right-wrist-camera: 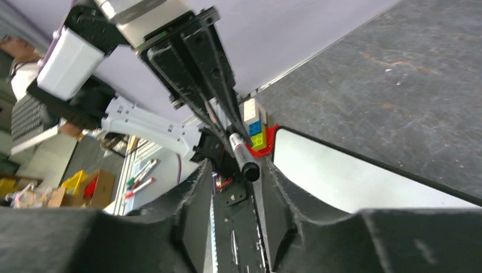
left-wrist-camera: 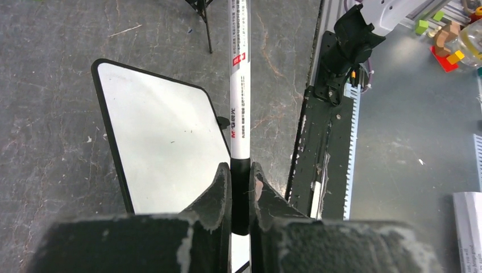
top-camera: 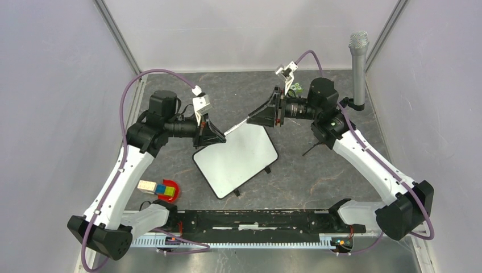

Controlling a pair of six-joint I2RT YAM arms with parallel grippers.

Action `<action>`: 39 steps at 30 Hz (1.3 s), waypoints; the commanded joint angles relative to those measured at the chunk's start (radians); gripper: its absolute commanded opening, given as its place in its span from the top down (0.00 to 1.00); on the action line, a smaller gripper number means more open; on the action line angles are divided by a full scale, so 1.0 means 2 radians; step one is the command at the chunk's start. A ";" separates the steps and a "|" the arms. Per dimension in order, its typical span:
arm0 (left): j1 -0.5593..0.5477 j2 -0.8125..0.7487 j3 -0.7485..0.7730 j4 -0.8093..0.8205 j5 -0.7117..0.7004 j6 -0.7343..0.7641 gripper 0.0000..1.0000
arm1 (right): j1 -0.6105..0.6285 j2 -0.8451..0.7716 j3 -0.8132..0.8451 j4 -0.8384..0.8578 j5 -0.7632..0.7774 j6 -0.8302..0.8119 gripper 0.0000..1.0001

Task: Write a sentence on the whiteboard
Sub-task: Pass from the right arm to the left, then open the pen cap of the whiteboard marker.

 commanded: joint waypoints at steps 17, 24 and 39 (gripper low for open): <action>-0.030 0.074 0.098 -0.231 0.076 0.124 0.98 | 0.026 0.011 0.071 -0.222 -0.115 -0.297 0.35; -0.044 0.091 0.102 -0.222 0.068 0.103 0.98 | 0.062 0.015 0.064 -0.207 -0.091 -0.277 0.46; -0.050 0.104 0.103 -0.180 0.071 0.060 0.98 | 0.093 0.025 0.046 -0.157 -0.075 -0.205 0.66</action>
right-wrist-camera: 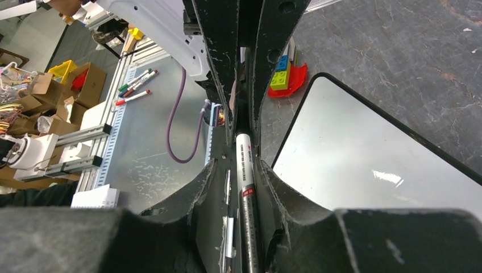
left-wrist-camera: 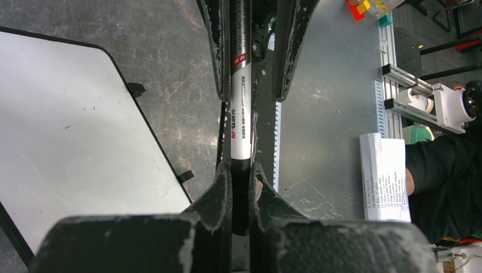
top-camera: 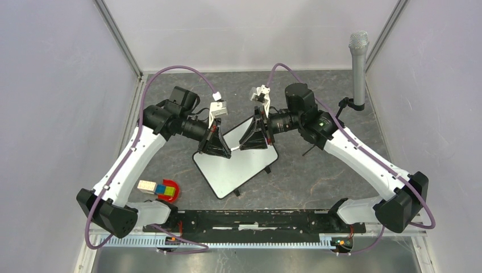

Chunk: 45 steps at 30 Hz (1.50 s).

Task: Write a sentence on the whiteboard
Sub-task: Open the pen cap of the whiteboard marker.

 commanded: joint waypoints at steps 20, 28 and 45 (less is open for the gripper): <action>-0.014 0.017 0.023 0.034 0.012 -0.043 0.98 | 0.022 -0.008 0.000 -0.029 -0.017 -0.037 0.72; -0.014 0.017 0.026 0.034 0.010 -0.044 0.98 | 0.026 -0.010 0.000 -0.035 -0.022 -0.043 0.71; -0.014 0.006 0.016 0.034 -0.024 -0.030 0.98 | 0.025 -0.008 0.040 -0.107 -0.014 -0.115 1.00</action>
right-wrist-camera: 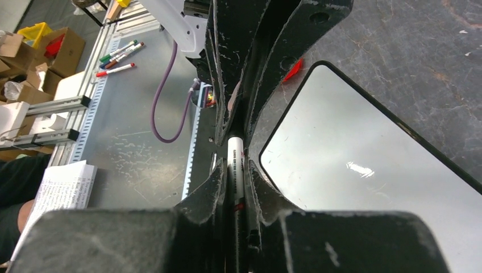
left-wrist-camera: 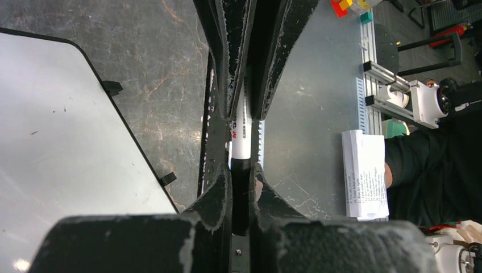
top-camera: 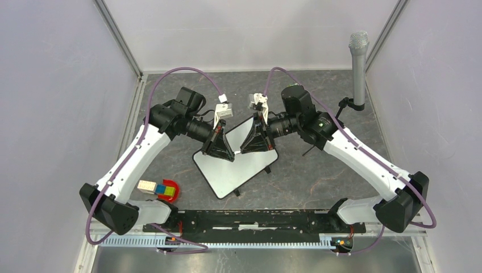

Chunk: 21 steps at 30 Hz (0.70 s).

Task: Write a sentence on the whiteboard
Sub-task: Open the pen cap of the whiteboard marker, then place the pen cap at the center of the board.

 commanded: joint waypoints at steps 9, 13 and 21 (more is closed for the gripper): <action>0.007 -0.031 -0.020 -0.011 -0.099 0.043 0.98 | -0.047 0.005 0.117 -0.115 0.038 -0.093 1.00; 0.008 -0.051 -0.035 -0.011 -0.123 0.043 0.98 | -0.070 0.008 0.130 -0.134 0.044 -0.117 1.00; 0.087 -0.068 -0.040 0.079 -0.278 -0.007 0.98 | -0.077 -0.005 0.108 -0.124 0.054 -0.126 1.00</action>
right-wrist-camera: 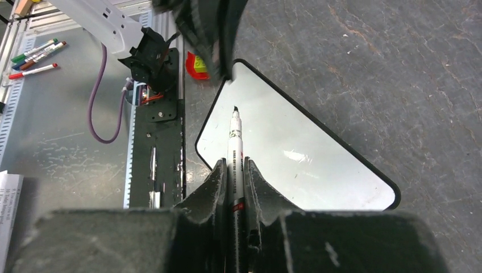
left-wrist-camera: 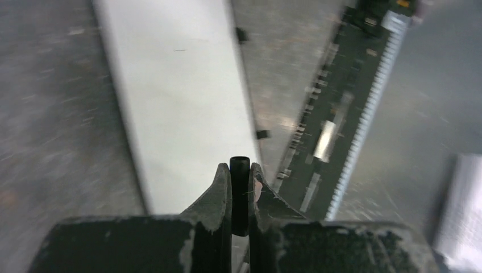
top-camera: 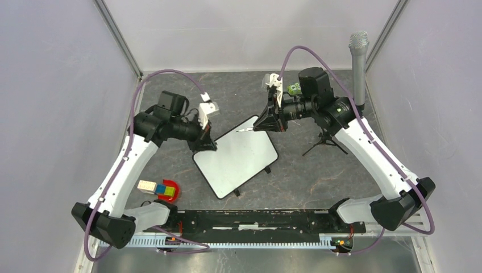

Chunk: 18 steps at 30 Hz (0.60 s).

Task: Write a sentence on the whiteboard
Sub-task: Place the pen cap at the center of the board.

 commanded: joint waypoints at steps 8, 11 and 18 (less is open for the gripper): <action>0.122 0.097 -0.051 0.178 -0.244 -0.053 0.98 | 0.008 -0.060 -0.124 0.063 0.034 -0.015 1.00; 0.122 0.131 -0.081 0.209 -0.279 -0.044 0.98 | 0.012 -0.072 -0.151 0.063 0.040 -0.029 1.00; 0.122 0.206 -0.106 0.238 -0.313 -0.036 0.93 | 0.021 -0.077 -0.186 0.071 0.038 -0.039 1.00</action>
